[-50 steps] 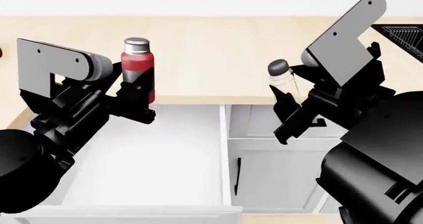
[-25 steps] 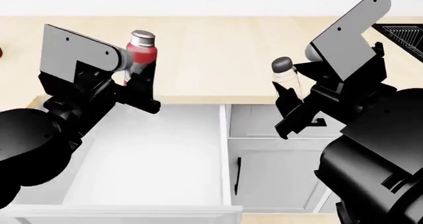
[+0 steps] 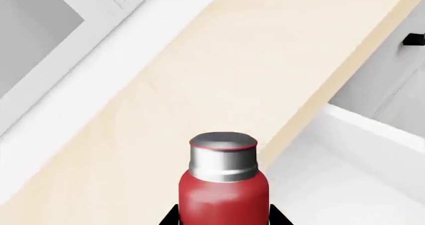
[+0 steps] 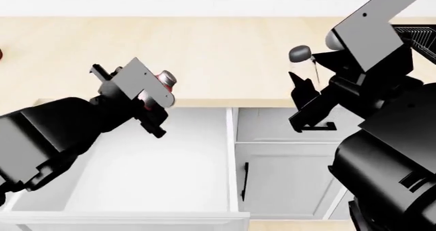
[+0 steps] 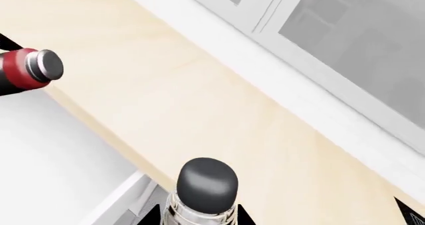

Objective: Pick and place the shaker into the drawer. Then close the cabinet.

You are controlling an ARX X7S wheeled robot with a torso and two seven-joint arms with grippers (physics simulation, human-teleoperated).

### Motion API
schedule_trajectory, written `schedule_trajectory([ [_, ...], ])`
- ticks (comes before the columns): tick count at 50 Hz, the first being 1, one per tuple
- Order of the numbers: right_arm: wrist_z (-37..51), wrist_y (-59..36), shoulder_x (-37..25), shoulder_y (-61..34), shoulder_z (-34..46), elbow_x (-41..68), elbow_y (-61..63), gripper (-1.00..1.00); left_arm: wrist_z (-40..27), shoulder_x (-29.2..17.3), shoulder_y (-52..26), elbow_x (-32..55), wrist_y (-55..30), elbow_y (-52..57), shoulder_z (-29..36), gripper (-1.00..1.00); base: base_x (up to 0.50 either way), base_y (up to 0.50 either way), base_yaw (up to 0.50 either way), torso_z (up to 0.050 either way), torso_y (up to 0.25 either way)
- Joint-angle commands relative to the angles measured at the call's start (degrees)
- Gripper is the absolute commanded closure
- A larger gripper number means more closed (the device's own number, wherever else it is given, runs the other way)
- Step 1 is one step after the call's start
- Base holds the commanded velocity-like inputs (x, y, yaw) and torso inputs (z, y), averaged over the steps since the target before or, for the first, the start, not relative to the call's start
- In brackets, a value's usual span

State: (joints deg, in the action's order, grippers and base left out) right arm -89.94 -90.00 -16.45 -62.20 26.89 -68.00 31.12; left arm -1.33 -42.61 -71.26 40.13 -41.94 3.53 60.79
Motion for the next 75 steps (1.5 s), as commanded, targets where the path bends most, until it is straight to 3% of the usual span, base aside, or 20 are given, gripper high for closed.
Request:
schedule_trajectory([
  [1,-0.05,0.01,0.07,-0.6,0.09,-1.58,-0.11,1.0,7.41,2.19,-0.94,-5.0,1.58,-12.2,5.28,1.0,0.0,0.0,0.0,0.0,0.0],
  [16,-0.05,0.02,0.94,1.07,-0.46,-2.86,0.28,1.0,7.51,3.34,4.25,-7.35,4.51,-19.44,7.94,1.0,0.0,0.0,0.0,0.0,0.001],
  [26,-0.05,0.02,1.15,2.0,-0.48,-3.92,0.28,1.0,5.58,3.17,13.0,-6.87,7.71,-22.64,9.2,1.0,0.0,0.0,0.0,0.0,0.0],
  [46,-0.05,0.02,1.61,3.57,-0.76,-4.78,1.16,1.0,4.97,3.52,14.54,-7.07,8.84,-26.25,8.85,1.0,0.0,0.0,0.0,0.0,0.001],
  [47,-0.05,0.02,1.64,3.7,-0.69,-4.86,1.23,1.0,4.8,3.46,14.29,-6.89,8.65,-25.9,8.6,-1.0,0.0,0.0,0.0,0.0,0.0],
  [69,-0.05,0.01,3.2,-0.22,-1.81,-2.13,-3.46,1.0,-1.19,-7.07,4.46,6.16,2.24,-0.16,-4.89,-1.0,0.0,0.0,0.0,0.0,0.0],
  [75,-0.05,0.01,4.4,-3.16,1.29,4.96,-7.17,1.0,-3.31,-10.32,2.48,9.19,0.91,5.69,-8.03,-1.0,0.0,0.0,0.0,0.0,0.0],
])
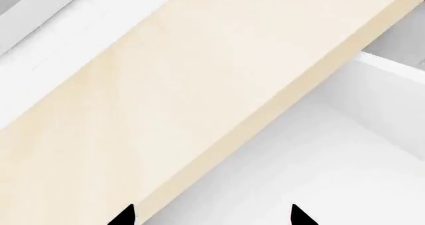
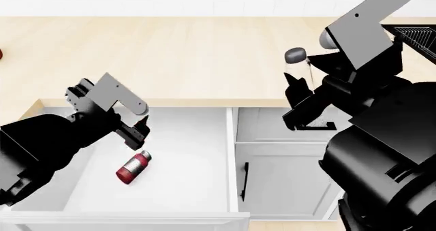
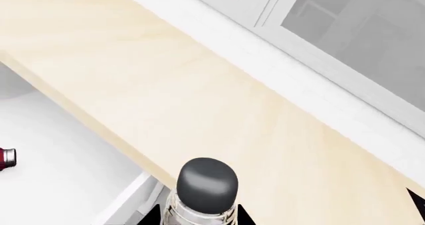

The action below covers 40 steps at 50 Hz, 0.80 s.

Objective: Pick and place the shaker into the drawer. Then close the cabinet.

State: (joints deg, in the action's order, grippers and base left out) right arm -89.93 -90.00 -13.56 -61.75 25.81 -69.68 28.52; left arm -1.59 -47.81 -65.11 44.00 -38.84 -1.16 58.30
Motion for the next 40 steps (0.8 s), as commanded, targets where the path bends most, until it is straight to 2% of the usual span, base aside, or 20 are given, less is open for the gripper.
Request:
schedule_trajectory([
  [1,-0.06,0.01,1.77,-4.74,3.5,8.05,-5.52,1.0,-3.41,-5.45,-3.99,5.61,-2.39,10.89,-5.94,-1.0,0.0,0.0,0.0,0.0,0.0],
  [11,0.1,0.1,4.96,-11.2,11.28,18.55,-12.1,1.0,-7.2,-8.54,-9.22,9.35,-4.82,18.39,-10.9,-1.0,0.0,0.0,0.0,0.0,0.0],
  [19,4.86,6.04,9.62,-8.61,10.04,23.89,-17.23,1.0,-5.86,-4.34,-20.74,7.16,-9.79,16.72,-11.75,-1.0,0.0,0.0,0.0,0.0,0.0],
  [25,9.18,10.76,12.61,-6.1,8.73,27.46,-21.38,1.0,-5.58,-3.37,-22.63,6.23,-10.61,16.59,-11.35,-1.0,0.0,0.0,0.0,0.0,0.0],
  [33,19.77,13.63,13.42,-6.0,10.8,40.27,-27.63,1.0,-5.79,-3.1,-23.07,6.56,-11.08,16.96,-11.54,-1.0,0.0,0.0,0.0,0.0,0.0],
  [40,33.4,17.69,13.41,-5.72,13.81,56.0,-35.73,1.0,-5.83,-3.55,-22.51,6.84,-10.91,17.68,-11.61,-1.0,0.0,0.0,0.0,0.0,0.0],
])
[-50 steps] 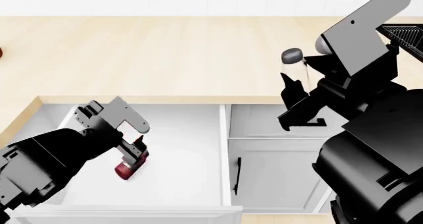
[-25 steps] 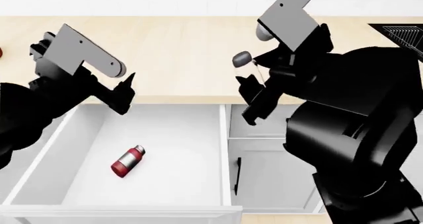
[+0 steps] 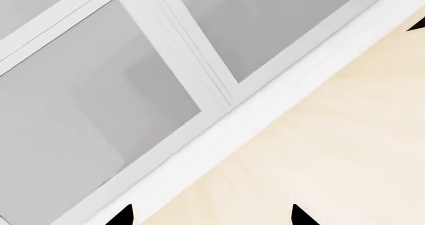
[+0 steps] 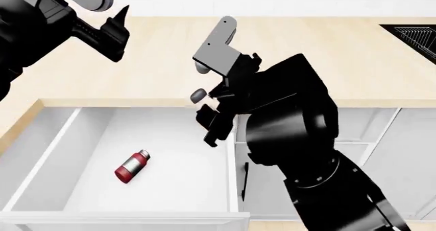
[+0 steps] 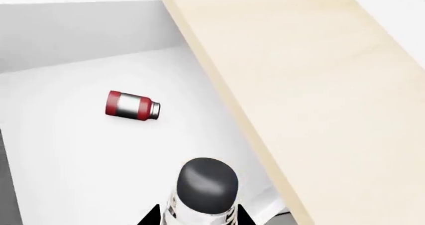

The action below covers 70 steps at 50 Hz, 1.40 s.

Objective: Pick and place the shaker into the drawer. Then close the cabinet.

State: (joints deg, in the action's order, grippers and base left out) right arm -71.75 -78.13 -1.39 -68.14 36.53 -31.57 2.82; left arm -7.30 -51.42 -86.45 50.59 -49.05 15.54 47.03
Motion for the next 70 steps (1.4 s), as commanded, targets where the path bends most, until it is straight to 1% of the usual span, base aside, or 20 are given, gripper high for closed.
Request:
schedule_trajectory([
  [1,17.16,6.71,1.27,0.72,3.38,19.77,-11.96,1.0,-0.06,0.03,-1.0,0.09,-0.54,0.94,-0.23,-1.0,0.0,0.0,0.0,0.0,0.0],
  [6,25.42,10.87,1.25,0.85,5.69,28.74,-20.76,1.0,-0.23,-0.18,-0.28,-0.02,-0.26,1.15,-0.06,-1.0,0.0,0.0,0.0,0.0,0.0],
  [11,30.6,15.18,1.26,0.71,8.5,35.45,-27.89,1.0,-0.16,-0.43,-0.07,-0.06,-0.5,1.18,0.15,-1.0,0.0,0.0,0.0,0.0,0.0],
  [17,36.92,21.39,1.31,-0.47,14.33,45.23,-36.96,1.0,0.1,-0.73,-0.17,-0.15,-0.88,1.15,0.36,-1.0,0.0,0.0,0.0,0.0,0.0],
  [20,40.54,25.94,1.35,-2.52,19.78,53.43,-42.51,1.0,0.13,-1.02,0.02,-0.22,-0.96,1.19,0.47,-1.0,0.0,0.0,0.0,0.0,0.0],
  [23,43.85,30.16,1.36,-4.34,26.86,62.35,-46.35,1.0,0.07,-1.38,0.21,-0.03,-1.07,1.43,0.4,-1.0,0.0,0.0,0.0,0.0,0.0],
  [27,47.58,34.9,1.37,-5.83,36.04,73.29,-49.23,1.0,-0.01,-1.64,0.49,0.33,-1.06,1.46,0.18,-1.0,0.0,0.0,0.0,0.0,0.0],
  [32,50.45,38.73,1.38,-6.98,44.62,82.37,-50.66,1.0,-0.14,-2.15,0.82,0.88,-1.14,2.0,-0.08,-1.0,0.0,0.0,0.0,0.0,0.0],
  [35,51.63,40.0,1.38,-7.37,48.06,85.81,-50.55,1.0,-0.33,-2.41,1.1,1.17,-1.13,2.36,-0.23,-1.0,0.0,0.0,0.0,0.0,0.0],
  [39,52.44,40.67,1.38,-7.16,50.53,87.68,-50.09,1.0,-0.76,-2.72,1.58,1.71,-1.18,2.84,-0.49,-1.0,0.0,0.0,0.0,0.0,0.0],
  [51,52.34,39.5,1.39,-5.45,51.65,86.12,-48.56,1.0,-0.89,-3.08,2.94,1.7,-0.37,3.37,-0.35,-1.0,0.0,0.0,0.0,0.0,0.0],
  [52,52.52,39.86,1.39,-5.55,51.48,86.12,-48.43,-1.0,-0.77,-3.15,3.02,1.53,-0.28,3.39,-0.23,-1.0,0.0,0.0,0.0,0.0,0.0],
  [59,54.94,42.9,1.29,-10.2,48.59,89.23,-49.19,-1.0,-0.84,-3.22,3.08,1.45,0.08,3.51,-0.44,-1.0,0.0,0.0,0.0,0.0,0.001],
  [65,64.27,42.39,-8.77,-15.36,42.57,93.2,-30.69,-1.0,-1.51,-2.89,3.51,2.16,0.08,4.06,-0.75,-1.0,0.0,0.0,0.0,0.0,0.0],
  [70,68.8,42.01,-13.81,-20.04,38.63,94.58,-25.79,-1.0,-1.96,-2.3,3.06,2.8,-0.58,4.57,-0.92,-1.0,0.0,0.0,0.0,0.0,0.0],
])
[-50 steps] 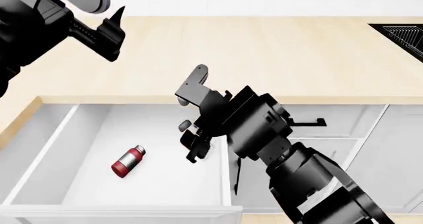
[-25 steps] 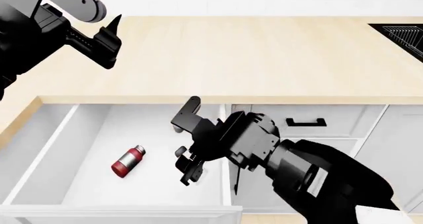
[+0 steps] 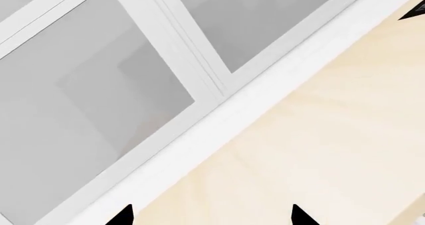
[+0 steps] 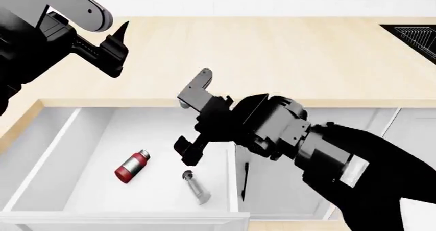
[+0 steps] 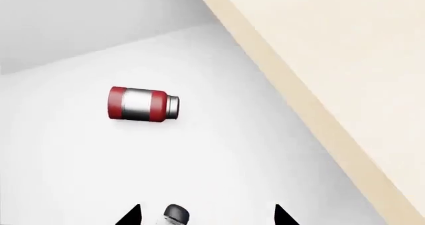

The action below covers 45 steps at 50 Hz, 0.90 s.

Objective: Pick and place the shaker into the drawer. Then close the cabinet.

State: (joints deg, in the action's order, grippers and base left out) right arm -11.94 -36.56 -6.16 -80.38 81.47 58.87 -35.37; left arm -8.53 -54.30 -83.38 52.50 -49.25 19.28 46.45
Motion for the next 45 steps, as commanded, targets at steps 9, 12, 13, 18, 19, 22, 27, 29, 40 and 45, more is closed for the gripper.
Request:
schedule_trajectory([
  [9,18.24,-4.68,-21.21,-14.77,-10.3,5.8,19.08,-1.0,-1.69,1.63,-0.38,2.15,-1.09,1.86,-0.8,-1.0,0.0,0.0,0.0,0.0,0.0],
  [12,22.05,-7.19,-26.74,-15.12,-11.22,7.38,23.16,-1.0,-1.82,2.41,-0.76,2.33,-1.33,1.67,-0.82,-1.0,0.0,0.0,0.0,0.0,0.0],
  [13,23.16,-7.85,-28.24,-15.27,-11.45,7.71,24.22,-1.0,-1.88,2.69,-0.86,2.34,-1.41,1.63,-0.76,-1.0,0.0,0.0,0.0,0.0,0.0],
  [18,27.25,-10.76,-34.09,-17.28,-12.52,8.55,28.21,-1.0,-2.38,4.11,-0.99,2.77,-1.8,1.77,-0.57,-1.0,0.0,0.0,0.0,0.0,0.0],
  [19,27.97,-11.28,-34.89,-17.71,-12.7,8.66,28.83,-1.0,-2.41,4.33,-1.01,2.78,-1.83,1.76,-0.51,-1.0,0.0,0.0,0.0,0.0,0.0],
  [22,29.2,-12.33,-36.77,-18.3,-13.27,9.53,30.63,-1.0,-2.41,4.83,-0.98,2.67,-1.75,1.73,-0.32,-1.0,0.0,0.0,0.0,0.0,0.0],
  [27,30.79,-12.37,-38.51,-17.16,-13.77,10.58,32.34,-1.0,-2.46,5.08,-0.23,2.44,-1.15,1.83,-0.1,-1.0,0.01,-0.33,0.0,0.0,0.0],
  [29,31.29,-12.3,-38.66,-16.73,-13.93,10.94,32.6,-1.0,-2.52,5.1,0.06,2.36,-0.96,1.83,-0.03,-1.0,0.01,-0.5,0.0,0.0,0.0],
  [40,33.04,-12.33,-39.95,-15.9,-15.05,12.79,34.26,-1.0,-2.63,5.07,0.91,1.99,-0.41,1.85,0.23,-1.0,0.0,-0.5,0.0,0.0,0.0],
  [45,33.52,-12.32,-40.21,-15.46,-15.36,13.52,34.98,-1.0,-2.66,5.04,0.71,1.97,-0.48,1.87,0.15,-1.0,0.0,-0.5,0.0,0.0,0.0],
])
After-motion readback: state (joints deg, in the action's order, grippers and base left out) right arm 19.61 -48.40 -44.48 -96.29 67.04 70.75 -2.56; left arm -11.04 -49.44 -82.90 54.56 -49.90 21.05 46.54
